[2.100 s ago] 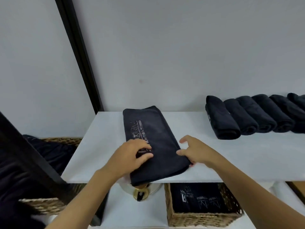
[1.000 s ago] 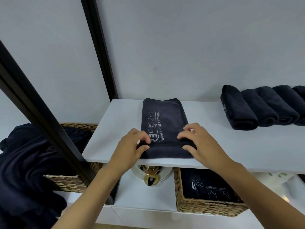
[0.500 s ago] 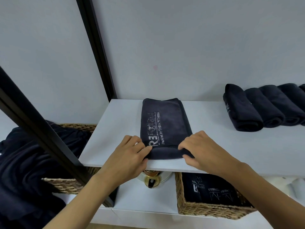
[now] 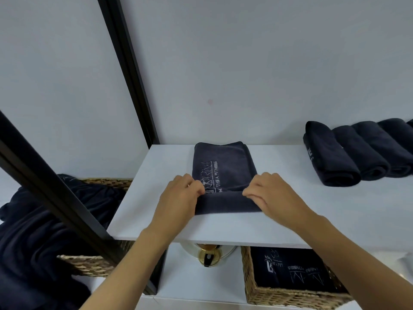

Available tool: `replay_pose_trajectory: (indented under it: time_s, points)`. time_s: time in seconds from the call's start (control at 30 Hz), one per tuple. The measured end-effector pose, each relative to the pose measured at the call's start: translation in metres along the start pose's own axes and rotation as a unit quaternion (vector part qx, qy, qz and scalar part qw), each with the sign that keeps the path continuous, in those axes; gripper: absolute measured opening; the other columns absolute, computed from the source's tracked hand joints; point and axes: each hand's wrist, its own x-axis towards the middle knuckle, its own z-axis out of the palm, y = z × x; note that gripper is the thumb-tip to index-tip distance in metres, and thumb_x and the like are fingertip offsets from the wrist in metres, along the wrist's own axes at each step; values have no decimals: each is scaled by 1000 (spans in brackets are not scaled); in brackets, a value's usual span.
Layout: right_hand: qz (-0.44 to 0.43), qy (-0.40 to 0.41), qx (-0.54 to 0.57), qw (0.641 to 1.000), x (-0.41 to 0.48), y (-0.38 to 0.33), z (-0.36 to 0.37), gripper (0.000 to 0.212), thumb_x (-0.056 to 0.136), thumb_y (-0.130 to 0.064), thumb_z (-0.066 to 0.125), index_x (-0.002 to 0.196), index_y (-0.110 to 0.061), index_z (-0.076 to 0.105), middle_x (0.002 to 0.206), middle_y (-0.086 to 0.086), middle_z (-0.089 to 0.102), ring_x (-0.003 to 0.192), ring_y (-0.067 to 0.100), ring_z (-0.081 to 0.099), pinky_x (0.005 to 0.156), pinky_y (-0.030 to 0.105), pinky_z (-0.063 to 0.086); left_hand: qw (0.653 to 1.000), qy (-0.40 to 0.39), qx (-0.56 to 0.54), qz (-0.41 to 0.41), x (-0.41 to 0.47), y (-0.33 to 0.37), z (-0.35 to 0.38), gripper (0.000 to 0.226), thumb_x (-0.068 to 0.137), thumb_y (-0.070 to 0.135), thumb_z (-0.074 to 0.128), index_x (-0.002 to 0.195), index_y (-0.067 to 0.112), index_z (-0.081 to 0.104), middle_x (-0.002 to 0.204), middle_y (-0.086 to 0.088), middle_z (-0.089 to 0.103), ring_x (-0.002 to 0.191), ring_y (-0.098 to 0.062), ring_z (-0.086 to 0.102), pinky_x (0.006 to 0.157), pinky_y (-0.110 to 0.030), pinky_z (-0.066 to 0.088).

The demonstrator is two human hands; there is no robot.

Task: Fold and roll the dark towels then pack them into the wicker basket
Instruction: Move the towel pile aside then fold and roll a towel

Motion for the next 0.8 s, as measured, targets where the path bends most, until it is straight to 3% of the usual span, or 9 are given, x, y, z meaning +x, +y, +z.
replay_pose_trajectory:
  time_s: [0.07,0.17,0.23,0.33,0.43,0.5,0.57,0.67,0.8]
  points:
    - [-59,25,-51,997,-12,3,4,11,87,-21,66,91,-22,75,86,-7,66,76,14,56,66,29,46,995,31,43,86,-9,-2,4,19,76,-3,67,90,10,69,89,-4,63,74,-24,54,59,-36,50]
    - [-38,-22,-58,997,-27,9,5,37,82,-48,66,109,-23,70,103,-9,66,92,11,55,76,26,46,987,13,59,146,-23,-10,7,27,84,19,58,108,10,69,105,-3,65,89,-22,56,74,-33,49]
    - [-15,-69,-50,996,-24,8,4,40,78,-41,76,114,-25,66,109,-11,64,97,12,58,80,26,42,986,-2,74,148,-24,-17,8,37,81,26,65,115,11,66,112,-3,61,96,-20,51,77,-32,50]
    - [47,-115,19,992,-12,4,-4,30,91,-37,61,121,-33,56,114,-16,58,104,7,48,86,22,26,986,-22,81,145,-15,-18,4,37,76,26,73,110,13,69,102,-1,63,92,-17,48,77,-27,44]
    - [141,-179,176,958,-12,7,-17,22,92,-36,61,114,-38,55,108,-17,60,100,5,52,87,22,40,993,-72,3,89,-9,-12,-8,36,78,36,53,106,21,72,92,7,67,86,-13,53,75,-17,36]
    - [200,-213,329,898,-9,9,-28,20,91,-28,66,108,-34,58,103,-17,69,92,3,63,80,20,48,988,-115,-101,4,-5,-7,-18,33,82,34,53,109,30,71,89,14,68,84,-8,56,75,-10,38]
    - [231,-216,374,872,-3,15,-30,19,90,-25,67,106,-31,59,98,-13,72,86,2,66,79,21,49,965,-161,-196,-68,8,-8,-24,28,89,23,60,113,33,70,91,21,67,88,-1,60,75,-7,41]
    - [225,-168,317,906,3,19,-25,16,89,-25,68,100,-34,60,97,-13,67,84,2,60,79,21,45,945,-193,-239,-110,28,-14,-28,21,92,15,63,104,31,69,99,13,68,81,0,61,75,-12,44]
    - [99,-23,150,983,-5,12,-11,10,91,-23,64,95,-28,71,96,-16,62,84,6,56,79,25,44,969,-131,-173,-120,32,-16,-19,14,88,18,67,85,31,66,92,12,63,77,-6,58,80,-29,48]
